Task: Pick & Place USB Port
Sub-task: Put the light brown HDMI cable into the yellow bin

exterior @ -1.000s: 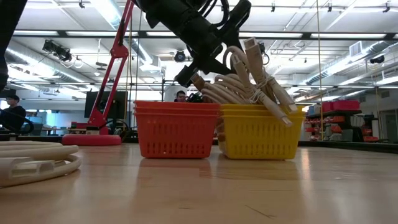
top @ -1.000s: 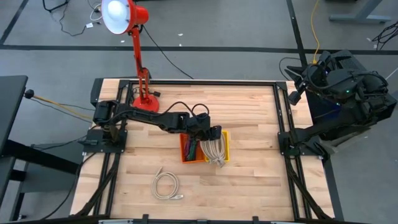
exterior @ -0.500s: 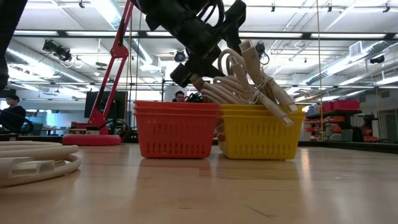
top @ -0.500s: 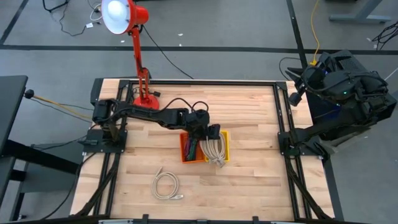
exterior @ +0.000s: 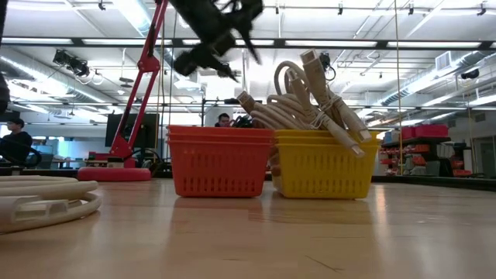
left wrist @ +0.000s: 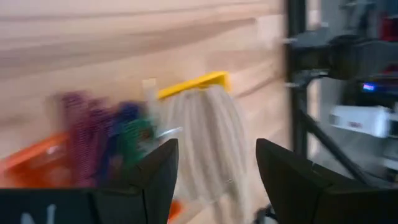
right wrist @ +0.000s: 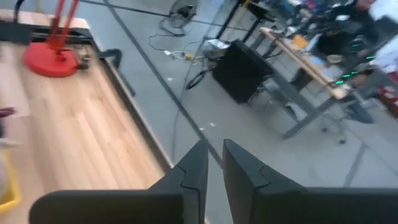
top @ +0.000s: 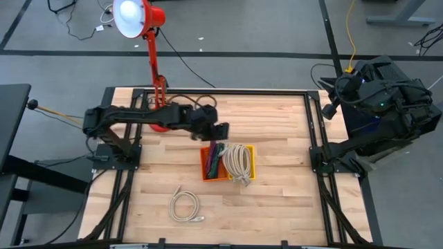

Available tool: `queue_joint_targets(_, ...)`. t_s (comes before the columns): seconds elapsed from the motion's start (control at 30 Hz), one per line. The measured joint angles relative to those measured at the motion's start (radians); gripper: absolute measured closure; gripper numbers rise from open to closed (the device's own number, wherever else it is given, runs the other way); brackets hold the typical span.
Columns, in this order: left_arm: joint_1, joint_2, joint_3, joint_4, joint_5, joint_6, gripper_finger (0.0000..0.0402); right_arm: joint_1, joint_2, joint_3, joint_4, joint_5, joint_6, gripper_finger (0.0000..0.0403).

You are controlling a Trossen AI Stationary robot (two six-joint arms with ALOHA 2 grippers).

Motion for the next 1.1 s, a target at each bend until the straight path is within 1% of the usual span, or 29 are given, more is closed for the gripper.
queue_joint_targets(0.07,0.001,-0.048,0.0,-0.096,-0.025,0.021,0.0181,0.0,-0.001,-0.001,-0.001,-0.059,0.03,0.0353)
queue_joint_targets(0.1,0.003,-0.07,0.0,-0.132,-0.038,0.034,0.0181,0.0,-0.001,-0.007,-0.001,-0.107,0.052,0.0353)
queue_joint_targets(0.17,0.004,-0.123,0.0,-0.188,-0.076,0.056,0.0181,0.0,-0.002,-0.037,0.006,-0.236,0.098,0.0353)
queue_joint_targets(0.23,0.0,-0.173,0.0,-0.213,-0.13,0.086,0.0181,0.001,-0.005,-0.107,0.038,-0.341,0.126,0.0353)
queue_joint_targets(0.3,-0.009,-0.221,0.0,-0.232,-0.192,0.119,0.0181,0.001,-0.005,-0.21,0.107,-0.403,0.128,0.0353)
queue_joint_targets(0.37,-0.023,-0.262,0.0,-0.24,-0.259,0.159,0.0181,0.001,0.002,-0.329,0.226,-0.47,0.129,0.0353)
queue_joint_targets(0.43,-0.034,-0.293,0.0,-0.292,-0.314,0.181,0.0181,0.002,0.009,-0.455,0.399,-0.585,0.14,0.0353)
queue_joint_targets(0.53,-0.048,-0.327,0.0,-0.374,-0.362,0.208,0.0181,0.002,0.021,-0.597,0.712,-0.76,0.18,0.0353)
queue_joint_targets(0.6,-0.054,-0.342,0.0,-0.419,-0.384,0.219,0.0181,0.001,0.041,-0.659,0.925,-0.832,0.21,0.0353)
queue_joint_targets(0.7,-0.064,-0.354,0.0,-0.458,-0.37,0.262,0.0181,0.01,0.103,-0.698,1.115,-0.869,0.241,0.0353)
queue_joint_targets(0.8,-0.097,-0.357,0.002,-0.474,-0.297,0.322,0.0181,0.021,0.16,-0.709,1.175,-0.865,0.293,0.0353)
queue_joint_targets(0.9,-0.159,-0.341,-0.002,-0.584,-0.22,0.352,0.0181,0.033,0.217,-0.713,1.201,-0.835,0.355,0.0353)
queue_joint_targets(0.97,-0.22,-0.339,-0.039,-0.653,-0.2,0.367,0.0181,0.042,0.24,-0.713,1.241,-0.794,0.392,0.0353)
queue_joint_targets(1.0,-0.249,-0.341,-0.072,-0.66,-0.187,0.367,0.0181,0.046,0.247,-0.713,1.268,-0.774,0.407,0.0353)
queue_joint_targets(1.1,-0.346,-0.343,-0.19,-0.623,-0.138,0.34,0.0181,0.05,0.25,-0.713,1.357,-0.726,0.427,0.0353)
